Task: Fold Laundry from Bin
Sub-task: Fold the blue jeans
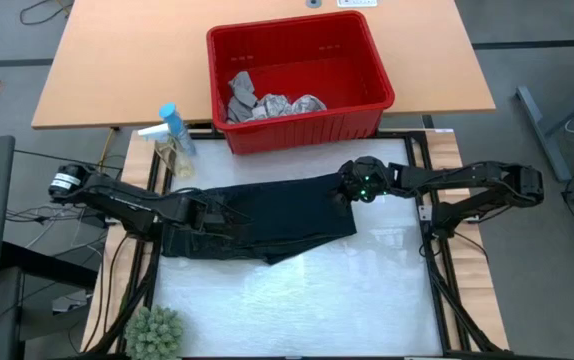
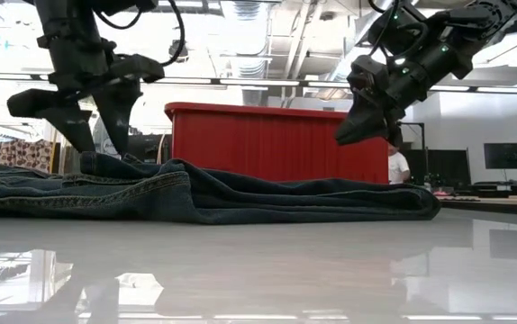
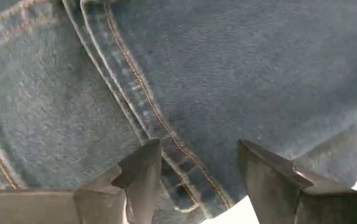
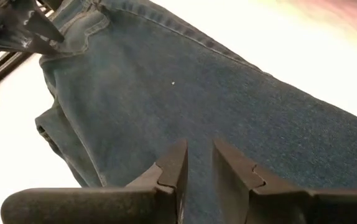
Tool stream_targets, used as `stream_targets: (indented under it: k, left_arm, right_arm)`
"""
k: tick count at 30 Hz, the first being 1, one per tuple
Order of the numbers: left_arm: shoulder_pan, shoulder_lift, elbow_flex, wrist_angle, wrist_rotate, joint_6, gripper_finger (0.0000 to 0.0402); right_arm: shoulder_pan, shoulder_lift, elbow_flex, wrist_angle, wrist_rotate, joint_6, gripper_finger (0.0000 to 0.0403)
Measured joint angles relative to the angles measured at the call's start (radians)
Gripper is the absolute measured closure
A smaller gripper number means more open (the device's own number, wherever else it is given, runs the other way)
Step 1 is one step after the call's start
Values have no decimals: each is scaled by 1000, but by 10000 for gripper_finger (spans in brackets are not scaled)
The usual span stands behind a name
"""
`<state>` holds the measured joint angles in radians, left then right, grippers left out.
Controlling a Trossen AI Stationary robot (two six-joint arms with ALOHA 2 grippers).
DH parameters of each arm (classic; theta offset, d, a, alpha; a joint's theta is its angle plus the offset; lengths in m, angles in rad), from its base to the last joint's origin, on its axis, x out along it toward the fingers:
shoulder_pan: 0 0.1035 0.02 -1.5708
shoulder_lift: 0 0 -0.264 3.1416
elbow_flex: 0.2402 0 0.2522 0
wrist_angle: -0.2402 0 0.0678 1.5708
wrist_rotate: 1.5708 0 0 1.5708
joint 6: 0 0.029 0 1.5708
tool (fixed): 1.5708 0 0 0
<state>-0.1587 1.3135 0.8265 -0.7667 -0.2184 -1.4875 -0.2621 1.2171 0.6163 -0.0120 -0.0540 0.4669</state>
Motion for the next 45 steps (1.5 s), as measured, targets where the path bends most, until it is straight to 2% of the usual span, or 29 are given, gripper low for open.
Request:
stream_targets:
  k: [16,24,34,39,45]
  left_arm:
    - [-30,30,-30,-24,14,-224,197]
    - [-31,28,-160,215,54,-303,197]
    - [-30,29,-177,278,71,-326,198]
    - [-30,29,-177,330,21,-349,219]
    - [-28,81,-177,368,2,-349,272]
  right_arm:
    - [7,0,0,-13,-1,-31,304]
    - [7,0,0,-11,-1,-34,304]
    - [7,0,0,-10,-1,-31,304]
    - [7,0,0,-10,-1,-31,304]
    - [7,0,1,-6,-1,-31,304]
